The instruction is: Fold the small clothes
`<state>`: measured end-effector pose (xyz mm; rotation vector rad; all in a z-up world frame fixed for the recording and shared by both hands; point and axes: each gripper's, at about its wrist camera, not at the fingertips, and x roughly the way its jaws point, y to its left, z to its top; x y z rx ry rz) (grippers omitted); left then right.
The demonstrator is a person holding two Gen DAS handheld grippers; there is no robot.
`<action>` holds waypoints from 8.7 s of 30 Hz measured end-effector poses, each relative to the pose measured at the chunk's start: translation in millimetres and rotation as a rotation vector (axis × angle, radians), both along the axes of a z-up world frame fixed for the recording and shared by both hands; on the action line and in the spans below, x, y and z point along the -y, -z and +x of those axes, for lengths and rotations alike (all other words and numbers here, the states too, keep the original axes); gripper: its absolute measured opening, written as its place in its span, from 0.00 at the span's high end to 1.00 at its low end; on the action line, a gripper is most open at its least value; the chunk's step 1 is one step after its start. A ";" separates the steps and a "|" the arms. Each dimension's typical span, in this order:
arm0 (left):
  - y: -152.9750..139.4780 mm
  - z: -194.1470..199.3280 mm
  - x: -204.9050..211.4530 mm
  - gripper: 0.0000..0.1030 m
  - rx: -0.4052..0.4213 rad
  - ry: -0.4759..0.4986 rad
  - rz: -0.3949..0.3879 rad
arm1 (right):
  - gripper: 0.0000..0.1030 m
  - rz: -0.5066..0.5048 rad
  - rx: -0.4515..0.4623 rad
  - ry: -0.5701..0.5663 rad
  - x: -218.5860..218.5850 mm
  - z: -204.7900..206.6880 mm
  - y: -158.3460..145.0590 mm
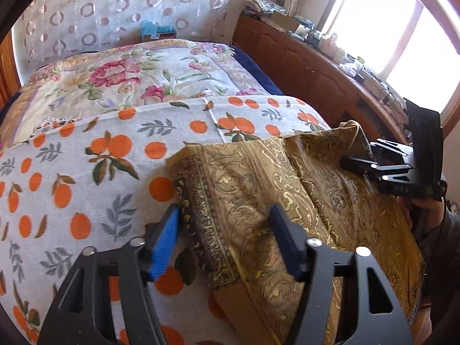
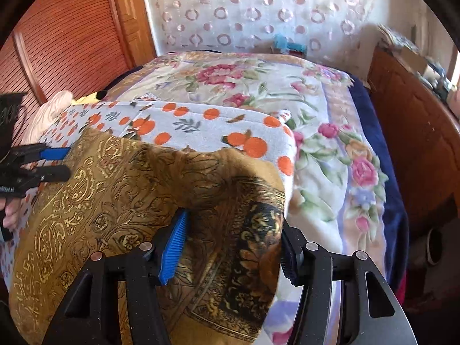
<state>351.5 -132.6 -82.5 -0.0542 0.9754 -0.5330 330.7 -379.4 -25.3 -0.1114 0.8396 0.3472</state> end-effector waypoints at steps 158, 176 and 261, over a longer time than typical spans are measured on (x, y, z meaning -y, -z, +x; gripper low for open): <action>-36.0 -129.4 -34.7 0.47 0.099 -0.068 -0.093 | 0.82 -0.110 -0.148 -0.045 -79.3 36.9 -17.4; 1.1 -41.2 -0.2 0.46 -0.092 -0.170 -0.178 | 0.49 0.068 -0.244 -0.242 -16.0 89.2 11.3; -23.4 -46.2 -374.8 0.57 0.171 -0.549 0.170 | 0.65 0.063 0.091 -0.463 -444.5 160.5 4.3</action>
